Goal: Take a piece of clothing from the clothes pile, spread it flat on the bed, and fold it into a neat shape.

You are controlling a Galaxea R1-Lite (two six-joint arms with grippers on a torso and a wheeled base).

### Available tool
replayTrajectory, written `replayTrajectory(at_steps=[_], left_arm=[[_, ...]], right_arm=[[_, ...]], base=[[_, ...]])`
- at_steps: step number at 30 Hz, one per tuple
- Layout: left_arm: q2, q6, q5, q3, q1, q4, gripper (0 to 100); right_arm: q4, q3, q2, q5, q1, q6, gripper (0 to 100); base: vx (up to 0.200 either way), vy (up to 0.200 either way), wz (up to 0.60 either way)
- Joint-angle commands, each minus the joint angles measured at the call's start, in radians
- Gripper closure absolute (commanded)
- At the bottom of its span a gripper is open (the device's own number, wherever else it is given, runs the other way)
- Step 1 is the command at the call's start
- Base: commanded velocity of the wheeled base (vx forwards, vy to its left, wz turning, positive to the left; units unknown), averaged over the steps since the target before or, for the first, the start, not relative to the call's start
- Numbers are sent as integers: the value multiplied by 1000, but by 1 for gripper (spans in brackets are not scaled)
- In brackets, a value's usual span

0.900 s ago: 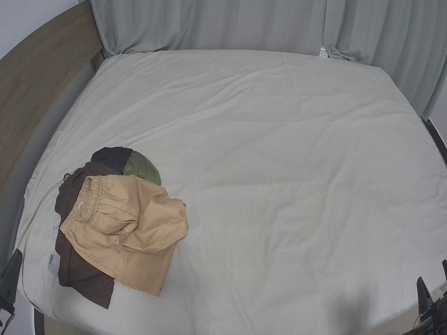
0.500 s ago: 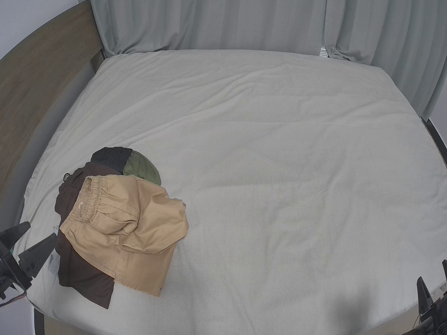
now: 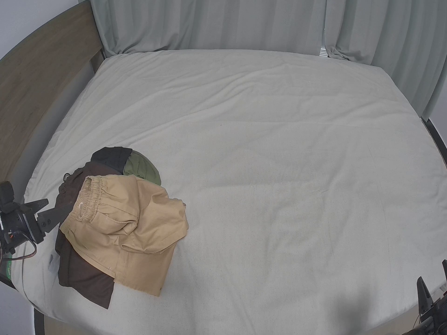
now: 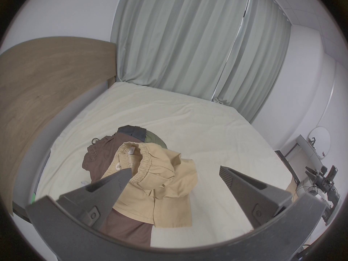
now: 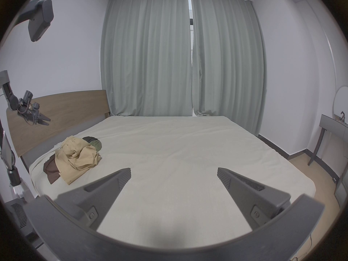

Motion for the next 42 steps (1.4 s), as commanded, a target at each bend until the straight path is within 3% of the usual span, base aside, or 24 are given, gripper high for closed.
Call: replayTrajectory(at_steps=[1,12,27,38,39,42], left_arm=[[164,32,-53,-8,57,-34,0],[357,137,-212,-65,49,-41,0],[625,193,-215,-231,35,-49,0],[842,233,-217,-297,1,-149,0],[845,233,-217,-297,1,-150,100],[872,239,-224,-294,-8,-167,100]], right_arm=[[0,16,-16,0,0,0,0],[0,15,-16,0,0,-2,0],[0,16,-16,2,0,-2,0],[0,16,-16,2,0,-2,0],[0,15,-16,2,0,-2,0],[0,16,-16,2,0,-2,0]], base=[[0,0,0],[0,0,0],[0,0,0],[0,0,0],[0,0,0],[0,0,0]])
